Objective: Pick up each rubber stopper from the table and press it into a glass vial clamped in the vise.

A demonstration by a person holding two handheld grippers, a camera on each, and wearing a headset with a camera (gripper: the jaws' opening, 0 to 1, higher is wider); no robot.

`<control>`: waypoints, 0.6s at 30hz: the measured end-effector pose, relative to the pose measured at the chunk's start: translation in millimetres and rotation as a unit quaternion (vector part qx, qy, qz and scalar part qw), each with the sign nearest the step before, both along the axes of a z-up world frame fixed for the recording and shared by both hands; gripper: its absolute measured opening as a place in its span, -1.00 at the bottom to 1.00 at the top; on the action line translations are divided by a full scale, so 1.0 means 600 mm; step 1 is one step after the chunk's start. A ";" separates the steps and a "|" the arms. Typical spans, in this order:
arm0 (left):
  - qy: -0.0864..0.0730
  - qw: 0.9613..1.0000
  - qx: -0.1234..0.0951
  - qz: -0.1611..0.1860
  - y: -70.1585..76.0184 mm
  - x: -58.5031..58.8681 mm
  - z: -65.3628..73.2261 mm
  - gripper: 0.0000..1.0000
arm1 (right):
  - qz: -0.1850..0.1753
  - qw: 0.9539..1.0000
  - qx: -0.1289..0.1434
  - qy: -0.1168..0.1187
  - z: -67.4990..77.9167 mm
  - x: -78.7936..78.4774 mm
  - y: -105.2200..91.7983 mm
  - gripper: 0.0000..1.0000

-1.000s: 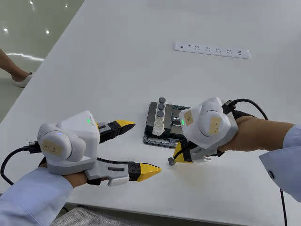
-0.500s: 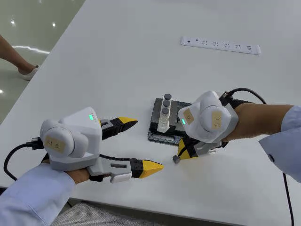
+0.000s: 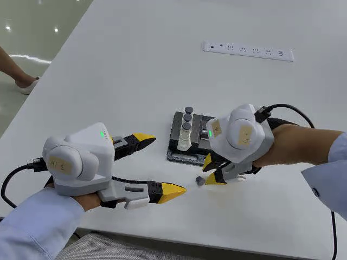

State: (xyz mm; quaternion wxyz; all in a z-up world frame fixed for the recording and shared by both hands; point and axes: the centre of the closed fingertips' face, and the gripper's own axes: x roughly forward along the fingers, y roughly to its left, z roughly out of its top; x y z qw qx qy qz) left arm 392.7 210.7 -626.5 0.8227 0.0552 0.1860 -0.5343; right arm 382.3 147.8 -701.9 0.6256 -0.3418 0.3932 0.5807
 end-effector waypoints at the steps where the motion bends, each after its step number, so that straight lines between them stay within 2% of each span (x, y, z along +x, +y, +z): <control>1: 0.000 1.000 0.000 0.000 0.000 0.000 0.000 0.38 | -0.014 1.000 0.006 -0.004 0.001 0.000 0.000 -0.75; 4: 0.000 1.000 0.000 -0.003 -0.002 -0.001 0.000 0.38 | -0.067 0.998 0.006 -0.015 -0.002 0.002 -0.006 -0.72; 6: 0.000 1.000 0.000 -0.005 -0.003 -0.002 0.000 0.38 | -0.102 0.995 0.012 -0.012 -0.007 -0.003 -0.005 -0.72; 7: 0.000 1.000 0.000 -0.006 -0.004 -0.002 0.000 0.38 | -0.126 0.992 0.012 -0.016 -0.008 -0.002 -0.008 -0.73; 8: 0.000 1.000 0.000 -0.007 -0.004 -0.002 0.000 0.38 | -0.140 0.990 0.024 -0.014 -0.008 -0.003 -0.003 -0.74; 9: 0.000 1.000 -0.001 -0.007 -0.005 -0.002 0.000 0.38 | -0.167 0.985 0.033 -0.011 -0.008 -0.001 -0.002 -0.75; 13: 0.000 1.000 -0.002 -0.009 -0.007 -0.002 0.000 0.38 | -0.217 0.975 0.041 -0.020 -0.009 0.002 -0.005 -0.72; 14: 0.000 1.000 -0.002 -0.010 -0.007 -0.002 0.000 0.38 | -0.222 0.974 0.043 -0.019 -0.011 -0.001 -0.004 -0.72; 15: -0.001 1.000 -0.002 -0.010 -0.008 -0.002 0.000 0.38 | -0.239 0.970 0.049 -0.019 -0.011 -0.001 -0.002 -0.71; 18: -0.001 1.000 -0.004 -0.012 -0.009 -0.003 0.000 0.38 | -0.270 0.961 0.059 -0.026 -0.012 0.001 -0.001 -0.69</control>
